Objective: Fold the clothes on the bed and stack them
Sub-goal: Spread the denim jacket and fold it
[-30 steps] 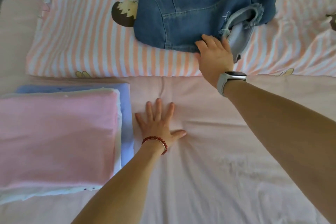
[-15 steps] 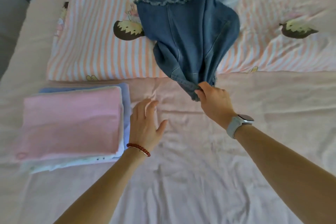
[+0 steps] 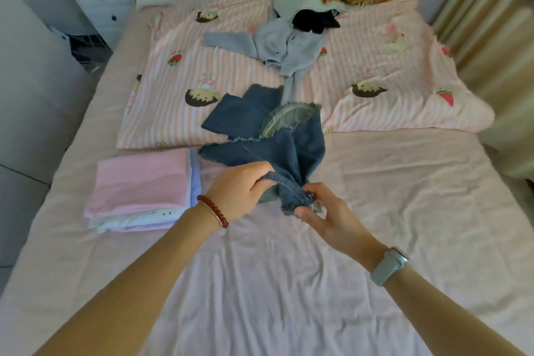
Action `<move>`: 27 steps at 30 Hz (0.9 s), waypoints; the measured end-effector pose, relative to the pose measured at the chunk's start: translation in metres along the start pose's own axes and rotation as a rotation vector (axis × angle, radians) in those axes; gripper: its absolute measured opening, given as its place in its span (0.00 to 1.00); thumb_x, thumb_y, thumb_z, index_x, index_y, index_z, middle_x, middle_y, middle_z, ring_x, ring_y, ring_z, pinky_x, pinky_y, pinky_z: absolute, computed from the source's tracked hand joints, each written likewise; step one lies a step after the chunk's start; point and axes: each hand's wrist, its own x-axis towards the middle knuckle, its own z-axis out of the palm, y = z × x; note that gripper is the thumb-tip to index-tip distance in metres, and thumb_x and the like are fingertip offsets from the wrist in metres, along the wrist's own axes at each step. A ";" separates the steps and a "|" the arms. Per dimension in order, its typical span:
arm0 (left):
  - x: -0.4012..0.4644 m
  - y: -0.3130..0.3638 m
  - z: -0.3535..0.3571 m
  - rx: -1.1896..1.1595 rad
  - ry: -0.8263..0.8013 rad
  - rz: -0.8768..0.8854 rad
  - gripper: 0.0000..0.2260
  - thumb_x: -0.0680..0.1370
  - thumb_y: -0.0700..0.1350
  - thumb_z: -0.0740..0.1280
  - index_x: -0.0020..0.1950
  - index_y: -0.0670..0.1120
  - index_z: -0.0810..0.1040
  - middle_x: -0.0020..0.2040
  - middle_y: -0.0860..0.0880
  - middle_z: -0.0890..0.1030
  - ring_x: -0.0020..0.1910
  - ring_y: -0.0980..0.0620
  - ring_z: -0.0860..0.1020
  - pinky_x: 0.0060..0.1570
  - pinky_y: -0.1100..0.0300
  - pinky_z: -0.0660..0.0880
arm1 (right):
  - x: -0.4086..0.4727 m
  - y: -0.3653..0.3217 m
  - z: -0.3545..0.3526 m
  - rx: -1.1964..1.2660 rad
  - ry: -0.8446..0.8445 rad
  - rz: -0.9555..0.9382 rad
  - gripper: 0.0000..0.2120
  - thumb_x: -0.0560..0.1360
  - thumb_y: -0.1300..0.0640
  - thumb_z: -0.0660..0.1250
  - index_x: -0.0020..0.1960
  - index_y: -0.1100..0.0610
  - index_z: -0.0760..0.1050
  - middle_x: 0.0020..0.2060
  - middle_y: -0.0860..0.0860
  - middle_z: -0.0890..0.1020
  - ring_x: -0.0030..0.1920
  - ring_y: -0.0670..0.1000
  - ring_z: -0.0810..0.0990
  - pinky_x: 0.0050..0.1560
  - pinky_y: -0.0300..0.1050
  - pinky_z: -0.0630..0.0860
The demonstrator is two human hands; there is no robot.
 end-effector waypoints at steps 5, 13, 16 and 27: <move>0.000 0.086 -0.053 -0.106 0.139 -0.021 0.04 0.78 0.39 0.62 0.50 0.40 0.74 0.38 0.52 0.75 0.38 0.51 0.76 0.42 0.59 0.70 | -0.050 -0.024 -0.021 0.090 0.118 -0.061 0.11 0.78 0.58 0.61 0.52 0.42 0.65 0.45 0.40 0.77 0.47 0.38 0.77 0.52 0.30 0.70; -0.063 0.200 -0.111 -0.177 0.526 0.035 0.04 0.77 0.37 0.64 0.50 0.38 0.76 0.41 0.51 0.76 0.41 0.56 0.73 0.41 0.71 0.67 | -0.149 -0.060 -0.005 0.014 0.228 -0.085 0.08 0.77 0.56 0.64 0.48 0.61 0.71 0.38 0.53 0.79 0.39 0.50 0.76 0.45 0.47 0.73; -0.110 0.238 -0.120 -0.190 0.606 0.034 0.03 0.77 0.38 0.64 0.48 0.38 0.76 0.42 0.49 0.77 0.43 0.53 0.74 0.43 0.68 0.67 | -0.200 -0.080 -0.010 0.006 0.451 -0.129 0.10 0.78 0.60 0.62 0.39 0.56 0.66 0.25 0.48 0.69 0.27 0.45 0.68 0.30 0.38 0.63; -0.227 0.320 -0.169 -0.237 0.805 0.119 0.06 0.75 0.38 0.68 0.47 0.49 0.77 0.40 0.61 0.77 0.39 0.76 0.74 0.43 0.81 0.67 | -0.316 -0.203 -0.108 -0.182 0.766 -0.500 0.07 0.76 0.66 0.64 0.53 0.63 0.77 0.39 0.45 0.75 0.44 0.38 0.73 0.42 0.14 0.59</move>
